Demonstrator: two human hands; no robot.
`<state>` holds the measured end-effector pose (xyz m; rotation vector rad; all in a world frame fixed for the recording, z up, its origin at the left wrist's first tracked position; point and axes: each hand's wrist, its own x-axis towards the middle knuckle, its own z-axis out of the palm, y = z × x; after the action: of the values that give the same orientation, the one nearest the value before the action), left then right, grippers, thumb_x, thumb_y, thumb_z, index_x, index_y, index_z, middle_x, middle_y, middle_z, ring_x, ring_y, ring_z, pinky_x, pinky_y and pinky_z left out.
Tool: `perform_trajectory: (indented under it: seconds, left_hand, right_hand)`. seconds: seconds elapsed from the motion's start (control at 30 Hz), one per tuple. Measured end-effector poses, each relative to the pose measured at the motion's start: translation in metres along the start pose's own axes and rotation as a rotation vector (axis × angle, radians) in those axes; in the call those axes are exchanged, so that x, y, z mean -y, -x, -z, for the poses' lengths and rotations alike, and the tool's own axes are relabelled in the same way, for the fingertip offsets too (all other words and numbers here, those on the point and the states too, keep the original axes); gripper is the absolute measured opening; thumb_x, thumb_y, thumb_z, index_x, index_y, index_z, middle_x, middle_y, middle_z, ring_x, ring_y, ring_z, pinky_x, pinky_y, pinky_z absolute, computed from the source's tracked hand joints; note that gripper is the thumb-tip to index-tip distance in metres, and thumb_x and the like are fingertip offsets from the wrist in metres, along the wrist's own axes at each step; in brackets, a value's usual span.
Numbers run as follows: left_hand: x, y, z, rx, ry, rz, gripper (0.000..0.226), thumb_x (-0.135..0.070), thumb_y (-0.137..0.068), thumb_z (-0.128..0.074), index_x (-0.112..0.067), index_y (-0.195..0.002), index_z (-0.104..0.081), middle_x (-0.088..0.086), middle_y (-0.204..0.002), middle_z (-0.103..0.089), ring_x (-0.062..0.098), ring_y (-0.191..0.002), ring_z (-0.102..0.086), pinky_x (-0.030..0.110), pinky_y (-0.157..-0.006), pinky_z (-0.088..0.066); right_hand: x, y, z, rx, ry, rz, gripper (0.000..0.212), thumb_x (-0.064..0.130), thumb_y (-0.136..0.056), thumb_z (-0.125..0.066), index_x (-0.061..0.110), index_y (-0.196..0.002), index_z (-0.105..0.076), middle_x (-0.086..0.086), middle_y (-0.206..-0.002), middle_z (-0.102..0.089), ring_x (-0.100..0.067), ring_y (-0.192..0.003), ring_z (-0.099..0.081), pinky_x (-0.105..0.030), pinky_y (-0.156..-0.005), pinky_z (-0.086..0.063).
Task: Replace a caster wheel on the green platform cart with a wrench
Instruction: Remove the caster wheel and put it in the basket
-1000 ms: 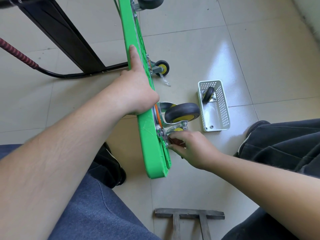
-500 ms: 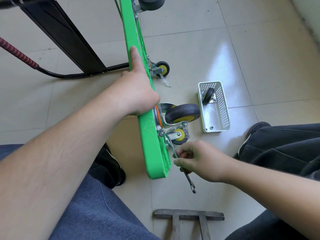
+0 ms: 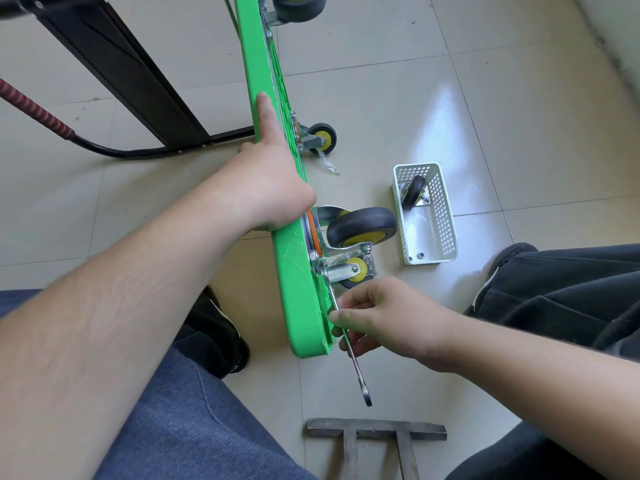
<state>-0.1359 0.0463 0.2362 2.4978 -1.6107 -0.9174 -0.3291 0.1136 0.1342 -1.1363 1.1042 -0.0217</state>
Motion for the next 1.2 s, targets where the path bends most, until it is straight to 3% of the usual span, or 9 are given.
perform_trajectory:
  seconds: [0.1, 0.17, 0.27, 0.37, 0.57, 0.7, 0.83, 0.97, 1.2]
  left_hand:
    - [0.0, 0.0, 0.0, 0.011, -0.005, 0.002, 0.111, -0.019, -0.094, -0.057, -0.024, -0.157, 0.035, 0.03, -0.125, -0.059, 0.021, -0.057, -0.047, 0.028, -0.046, -0.028]
    - [0.0, 0.001, -0.001, 0.01, -0.005, 0.002, 0.111, -0.019, -0.094, -0.057, -0.024, -0.157, 0.035, 0.03, -0.127, -0.059, 0.021, -0.058, -0.048, 0.028, -0.046, -0.028]
    - [0.0, 0.0, -0.001, 0.002, 0.001, 0.006, 0.111, -0.019, -0.094, -0.057, -0.024, -0.156, 0.035, 0.03, -0.12, -0.059, 0.022, -0.058, -0.048, 0.028, -0.046, -0.029]
    - [0.0, -0.001, -0.001, -0.01, 0.008, 0.003, 0.112, -0.019, -0.094, -0.057, -0.025, -0.156, 0.036, 0.022, -0.1, -0.049, 0.022, -0.058, -0.048, 0.028, -0.046, -0.029]
    - [0.0, 0.0, -0.001, -0.01, 0.01, -0.004, 0.113, -0.018, -0.093, -0.057, -0.025, -0.156, 0.036, 0.017, -0.098, -0.047, 0.021, -0.057, -0.048, 0.028, -0.045, -0.029]
    - [0.0, 0.001, 0.0, 0.002, 0.009, -0.002, 0.112, -0.018, -0.093, -0.057, -0.025, -0.156, 0.035, 0.029, -0.113, -0.058, 0.021, -0.057, -0.048, 0.028, -0.045, -0.029]
    - [0.001, 0.002, -0.001, 0.004, 0.008, 0.002, 0.111, -0.018, -0.093, -0.056, -0.025, -0.157, 0.035, 0.03, -0.13, -0.059, 0.02, -0.055, -0.047, 0.027, -0.044, -0.028]
    - [0.003, 0.003, -0.003, -0.017, 0.046, -0.001, 0.113, -0.019, -0.091, -0.058, -0.028, -0.158, 0.032, 0.027, -0.131, -0.058, 0.019, -0.058, -0.05, 0.028, -0.046, -0.029]
    - [0.008, 0.012, -0.007, -0.049, 0.155, -0.018, 0.11, -0.029, -0.092, -0.061, -0.036, -0.16, 0.026, 0.021, -0.125, -0.058, 0.018, -0.066, -0.053, 0.029, -0.049, -0.032]
  right_hand:
    - [-0.001, -0.002, -0.002, 0.014, 0.0, 0.015, 0.02, 0.018, -0.097, -0.07, -0.002, -0.095, -0.073, -0.009, -0.075, -0.07, -0.018, -0.065, -0.069, -0.031, -0.072, -0.062]
    - [-0.002, -0.005, -0.003, 0.018, 0.009, 0.032, 0.021, 0.017, -0.098, -0.068, -0.003, -0.094, -0.072, -0.009, -0.074, -0.069, -0.017, -0.065, -0.068, -0.031, -0.071, -0.062]
    - [-0.007, -0.01, -0.001, 0.006, 0.072, 0.066, 0.018, 0.02, -0.098, -0.069, 0.004, -0.09, -0.072, -0.01, -0.075, -0.071, -0.02, -0.07, -0.07, -0.041, -0.08, -0.064]
    - [-0.012, -0.016, 0.002, -0.012, 0.187, 0.121, 0.018, 0.028, -0.095, -0.071, 0.013, -0.086, -0.072, -0.011, -0.081, -0.074, -0.028, -0.079, -0.072, -0.05, -0.086, -0.062]
    - [-0.017, -0.03, 0.006, -0.034, 0.38, 0.202, 0.013, 0.027, -0.096, -0.071, 0.018, -0.087, -0.072, 0.005, -0.077, -0.073, -0.013, -0.077, -0.073, -0.039, -0.084, -0.061]
    - [-0.021, -0.035, 0.009, -0.056, 0.487, 0.283, 0.012, 0.026, -0.096, -0.07, 0.029, -0.084, -0.067, 0.012, -0.073, -0.067, -0.005, -0.072, -0.065, -0.028, -0.077, -0.055]
    - [-0.027, -0.042, 0.013, -0.131, 0.557, 0.408, 0.013, 0.027, -0.097, -0.068, 0.024, -0.087, -0.062, 0.009, -0.077, -0.064, -0.016, -0.074, -0.063, -0.036, -0.076, -0.054]
    - [-0.03, -0.048, 0.016, -0.195, 0.596, 0.49, 0.019, 0.025, -0.098, -0.068, 0.026, -0.085, -0.054, 0.008, -0.072, -0.054, -0.014, -0.064, -0.055, -0.039, -0.069, -0.052]
    - [-0.032, -0.049, 0.015, -0.221, 0.64, 0.497, 0.014, 0.028, -0.098, -0.069, 0.022, -0.089, -0.059, 0.006, -0.073, -0.055, -0.007, -0.062, -0.054, -0.035, -0.067, -0.049]
